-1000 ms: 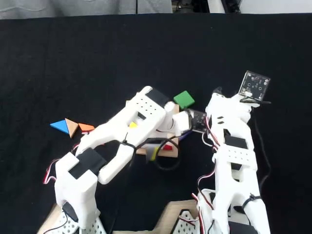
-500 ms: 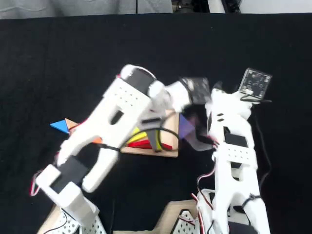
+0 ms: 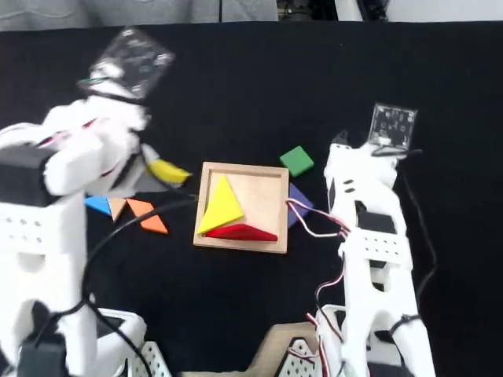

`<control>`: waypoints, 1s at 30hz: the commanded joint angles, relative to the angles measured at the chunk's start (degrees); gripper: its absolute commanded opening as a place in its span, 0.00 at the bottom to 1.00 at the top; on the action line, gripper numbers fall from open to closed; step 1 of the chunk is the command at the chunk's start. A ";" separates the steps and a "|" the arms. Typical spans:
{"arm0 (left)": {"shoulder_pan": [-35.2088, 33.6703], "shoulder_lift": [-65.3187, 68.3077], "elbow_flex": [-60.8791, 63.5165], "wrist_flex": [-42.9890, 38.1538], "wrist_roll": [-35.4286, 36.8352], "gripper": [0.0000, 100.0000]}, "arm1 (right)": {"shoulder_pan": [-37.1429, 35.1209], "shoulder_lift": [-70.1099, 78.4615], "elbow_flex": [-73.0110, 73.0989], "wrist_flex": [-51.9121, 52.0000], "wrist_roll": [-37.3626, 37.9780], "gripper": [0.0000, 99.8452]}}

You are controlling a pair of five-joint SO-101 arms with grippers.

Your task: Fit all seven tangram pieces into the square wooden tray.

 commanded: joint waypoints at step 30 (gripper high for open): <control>-32.40 -26.20 86.11 -56.53 28.31 0.03 | -44.40 18.07 -20.97 54.77 22.59 0.01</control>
